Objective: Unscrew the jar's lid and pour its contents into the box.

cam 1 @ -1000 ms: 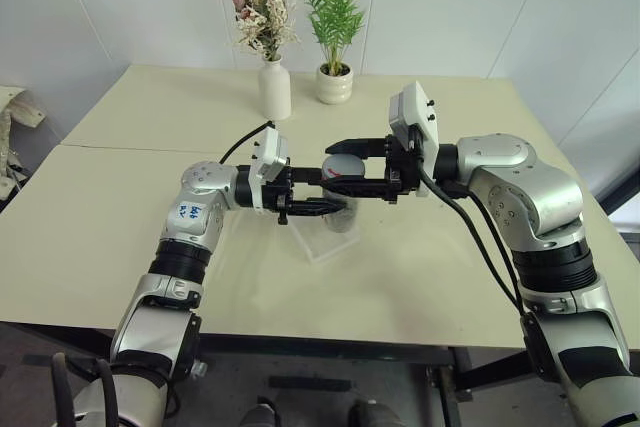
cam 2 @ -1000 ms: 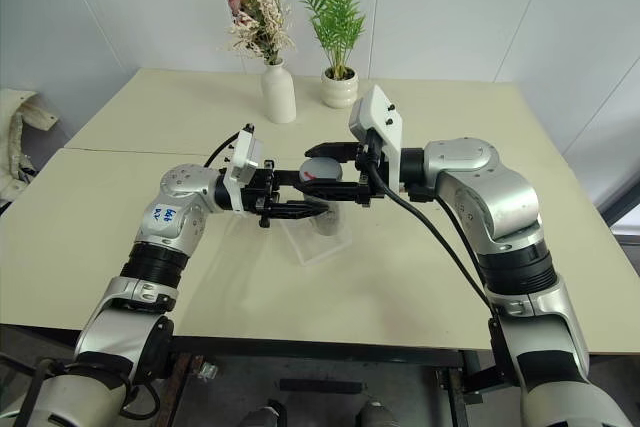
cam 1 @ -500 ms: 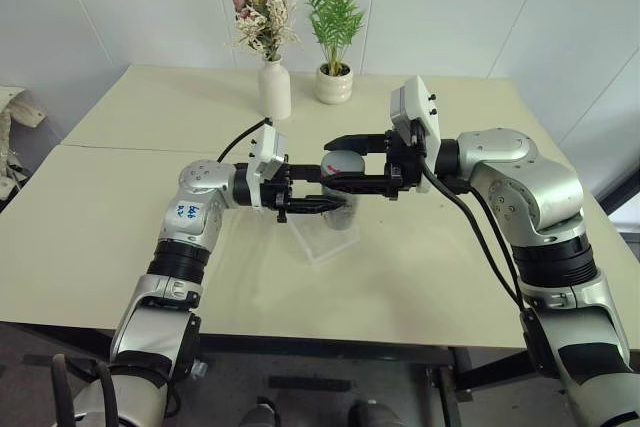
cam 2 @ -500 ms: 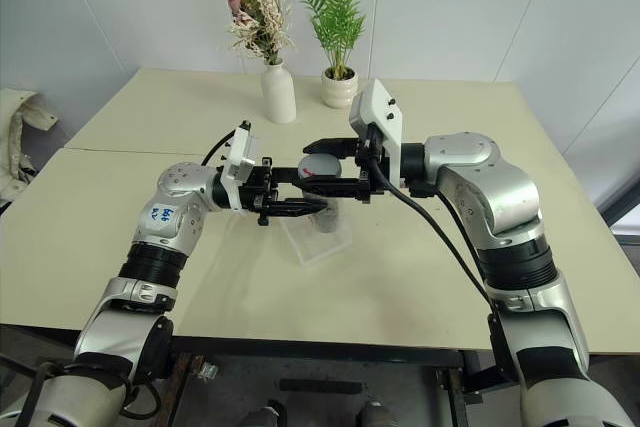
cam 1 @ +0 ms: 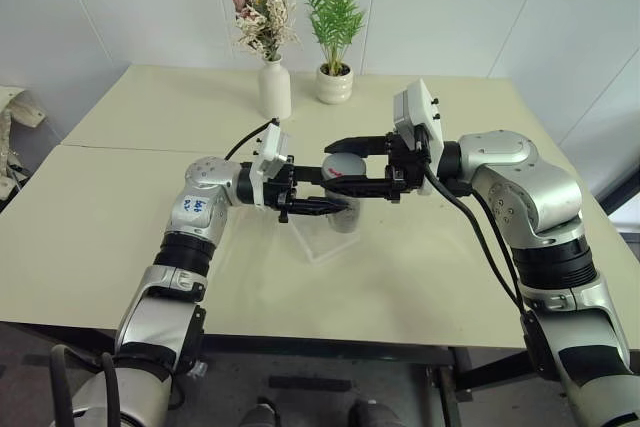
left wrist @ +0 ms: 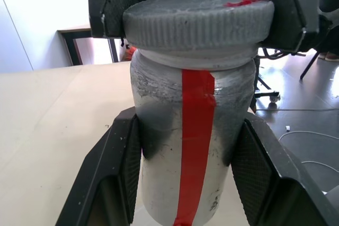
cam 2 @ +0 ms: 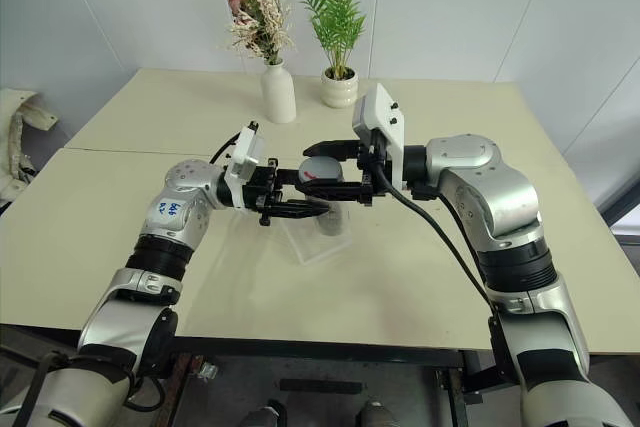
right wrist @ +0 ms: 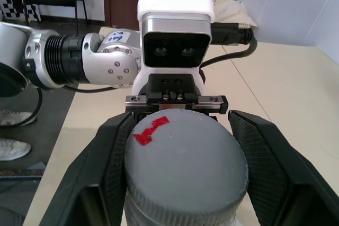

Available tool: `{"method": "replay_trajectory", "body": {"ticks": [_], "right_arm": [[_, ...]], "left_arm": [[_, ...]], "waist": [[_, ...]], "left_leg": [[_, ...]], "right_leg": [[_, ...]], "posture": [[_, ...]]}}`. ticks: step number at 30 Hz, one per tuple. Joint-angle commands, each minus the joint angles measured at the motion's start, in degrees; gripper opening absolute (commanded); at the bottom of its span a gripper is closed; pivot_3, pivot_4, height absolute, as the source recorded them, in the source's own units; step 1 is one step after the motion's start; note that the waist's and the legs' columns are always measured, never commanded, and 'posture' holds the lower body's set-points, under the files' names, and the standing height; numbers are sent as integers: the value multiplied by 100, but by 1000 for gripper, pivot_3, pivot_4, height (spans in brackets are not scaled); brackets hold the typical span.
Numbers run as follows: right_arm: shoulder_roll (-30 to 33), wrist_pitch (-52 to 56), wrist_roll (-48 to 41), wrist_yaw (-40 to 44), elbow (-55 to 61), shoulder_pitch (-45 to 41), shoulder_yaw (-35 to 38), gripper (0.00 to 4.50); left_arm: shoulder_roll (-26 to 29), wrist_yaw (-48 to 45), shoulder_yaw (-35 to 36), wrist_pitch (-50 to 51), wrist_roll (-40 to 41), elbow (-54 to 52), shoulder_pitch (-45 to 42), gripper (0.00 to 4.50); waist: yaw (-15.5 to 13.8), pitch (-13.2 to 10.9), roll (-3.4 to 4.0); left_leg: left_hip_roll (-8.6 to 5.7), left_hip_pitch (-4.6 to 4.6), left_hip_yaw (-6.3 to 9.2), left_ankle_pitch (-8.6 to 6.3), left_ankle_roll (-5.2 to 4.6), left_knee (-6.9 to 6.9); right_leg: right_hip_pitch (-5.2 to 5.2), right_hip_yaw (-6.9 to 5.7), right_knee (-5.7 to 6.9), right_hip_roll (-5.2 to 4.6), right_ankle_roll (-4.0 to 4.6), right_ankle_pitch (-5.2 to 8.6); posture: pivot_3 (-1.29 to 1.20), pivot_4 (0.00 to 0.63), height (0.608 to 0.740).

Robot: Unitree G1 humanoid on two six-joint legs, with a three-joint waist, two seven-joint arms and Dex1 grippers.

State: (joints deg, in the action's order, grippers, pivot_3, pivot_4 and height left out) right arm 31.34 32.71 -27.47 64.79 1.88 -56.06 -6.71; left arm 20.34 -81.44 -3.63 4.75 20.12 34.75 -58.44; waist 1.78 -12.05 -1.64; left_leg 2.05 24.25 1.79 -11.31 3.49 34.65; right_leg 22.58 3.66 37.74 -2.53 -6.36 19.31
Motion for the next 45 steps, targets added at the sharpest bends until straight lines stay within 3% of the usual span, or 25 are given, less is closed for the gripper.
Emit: {"method": "replay_trajectory", "body": {"ticks": [1, 21, 32, 45], "right_arm": [[190, -495, 124, 50, 171, -264, 268, 2534], [356, -870, 486, 280, -174, -471, 215, 2534], [340, -715, 270, 144, -239, -504, 428, 2534], [962, -128, 194, -530, 414, 511, 1121, 2534]], "left_arm": [[-11, -312, -292, 56, -243, 239, 24, 2067], [-41, -473, -409, 27, -428, 663, -209, 2067], [-150, -435, -222, -130, -398, 711, -239, 2067], [22, -3, 293, 292, -155, -42, -396, 2067]], "waist": [[-2, 0, 1], [-4, -13, 22], [-7, -15, 22], [-16, -15, 22]], "left_leg": [[0, 0, 0, 0, 0, 0], [-2, 0, -2, 0, 0, 2], [-3, 1, 0, 0, 0, 2], [-3, 3, 1, 0, 0, 1]], "right_leg": [[0, 0, 0, 0, 0, 0], [0, 0, 1, -1, -1, 0], [1, -1, 1, -2, -1, 0], [0, -1, -1, -2, -2, 1]], "posture": [[0, 150, 740], [0, 150, 740], [0, 150, 740], [0, 150, 740]]}}
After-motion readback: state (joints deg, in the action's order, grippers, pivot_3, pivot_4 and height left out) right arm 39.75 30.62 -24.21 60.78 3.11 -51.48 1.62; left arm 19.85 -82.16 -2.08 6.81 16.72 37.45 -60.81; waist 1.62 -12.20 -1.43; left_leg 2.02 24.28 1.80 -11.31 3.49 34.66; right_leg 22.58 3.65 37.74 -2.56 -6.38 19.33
